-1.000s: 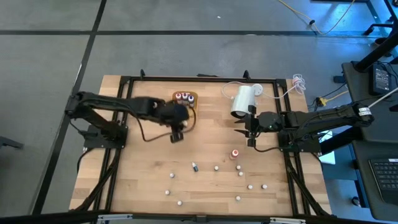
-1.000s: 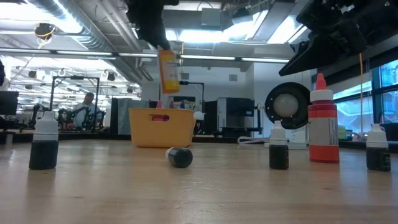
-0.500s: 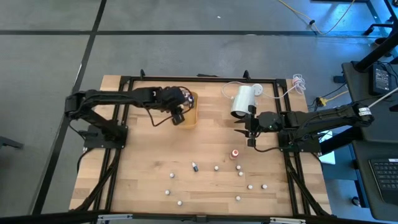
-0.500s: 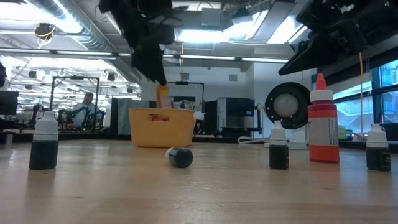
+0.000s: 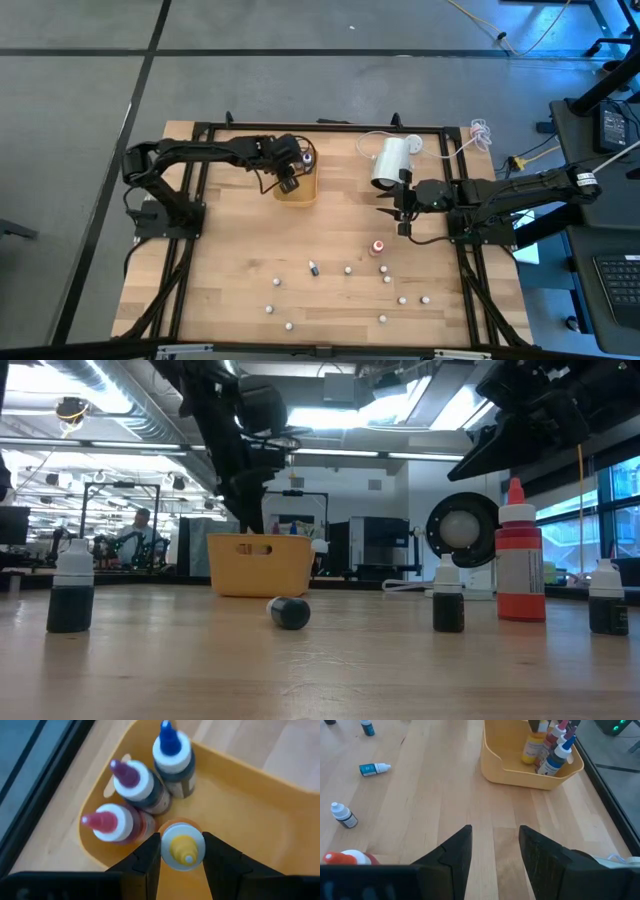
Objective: Pick & Place food coloring
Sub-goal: Put the large yellow food coloring bottle into the yellow bin, then put the large orange food coloring bottle into the yellow bin
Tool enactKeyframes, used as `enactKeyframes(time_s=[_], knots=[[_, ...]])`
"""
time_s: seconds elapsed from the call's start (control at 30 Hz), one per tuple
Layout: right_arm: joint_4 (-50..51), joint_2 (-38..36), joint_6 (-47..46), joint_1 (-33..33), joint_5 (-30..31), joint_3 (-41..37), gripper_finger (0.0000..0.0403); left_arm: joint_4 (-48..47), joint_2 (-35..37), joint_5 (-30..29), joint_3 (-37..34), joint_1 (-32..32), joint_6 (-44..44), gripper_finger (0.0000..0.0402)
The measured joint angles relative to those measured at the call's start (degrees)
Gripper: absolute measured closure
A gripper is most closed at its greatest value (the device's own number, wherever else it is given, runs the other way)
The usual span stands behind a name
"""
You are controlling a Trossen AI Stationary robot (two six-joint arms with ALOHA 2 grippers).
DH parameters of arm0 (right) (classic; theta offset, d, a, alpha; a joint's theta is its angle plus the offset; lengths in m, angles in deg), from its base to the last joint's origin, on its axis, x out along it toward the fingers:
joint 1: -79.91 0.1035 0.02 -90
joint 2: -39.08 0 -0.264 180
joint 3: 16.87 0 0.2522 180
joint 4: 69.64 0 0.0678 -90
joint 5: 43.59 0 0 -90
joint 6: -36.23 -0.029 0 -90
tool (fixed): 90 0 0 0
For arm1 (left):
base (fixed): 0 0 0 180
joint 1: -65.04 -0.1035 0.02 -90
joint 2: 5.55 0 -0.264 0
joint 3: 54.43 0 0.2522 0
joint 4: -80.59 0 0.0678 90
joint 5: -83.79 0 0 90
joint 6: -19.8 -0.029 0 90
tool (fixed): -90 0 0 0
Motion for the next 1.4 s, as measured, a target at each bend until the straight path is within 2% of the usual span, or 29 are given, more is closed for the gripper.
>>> enactKeyframes(time_s=[0.27, 0.63, 0.93, 1.03, 1.2, 1.3, 1.4], knots=[[0.04, 0.0, 0.01, 0.0, 0.0, -0.01, 0.0237, 0.77, -1.35, -0.38, 0.0, -1.42, 0.02, 0.0283], [0.07, 0.0, 0.01, 0.01, 0.0, 0.0, 0.0237, 2.24, -1.35, -0.88, 0.0, -2.29, 0.0, 0.0251], [0.07, 0.0, 0.01, 0.0, 0.0, 0.0, 0.0237, 1.13, -0.84, -1.08, 1.0, -2.26, -1.93, 0.0254], [-0.03, 0.0, 0.01, 0.0, 0.0, 0.0, 0.0237, 1.42, 1.42, 0.12, 2.51, -2.26, -2.08, 0.0254], [-0.11, 0.0, -0.42, 0.0, -0.02, -0.02, 0.0237, 2.24, 7.98, 5.74, 2.47, -2.16, -2.06, 0.0249], [-0.51, 0.0, -0.78, 0.0, -0.46, -0.02, 0.0237, 6.77, 14.19, 6.41, -2.02, -0.91, -0.18, 0.025], [-1.22, 0.0, -2.0, 0.0, -0.55, -0.02, 0.0237, 18.98, 21.16, 6.58, -10.28, 2.15, 0.44, 0.0253]])
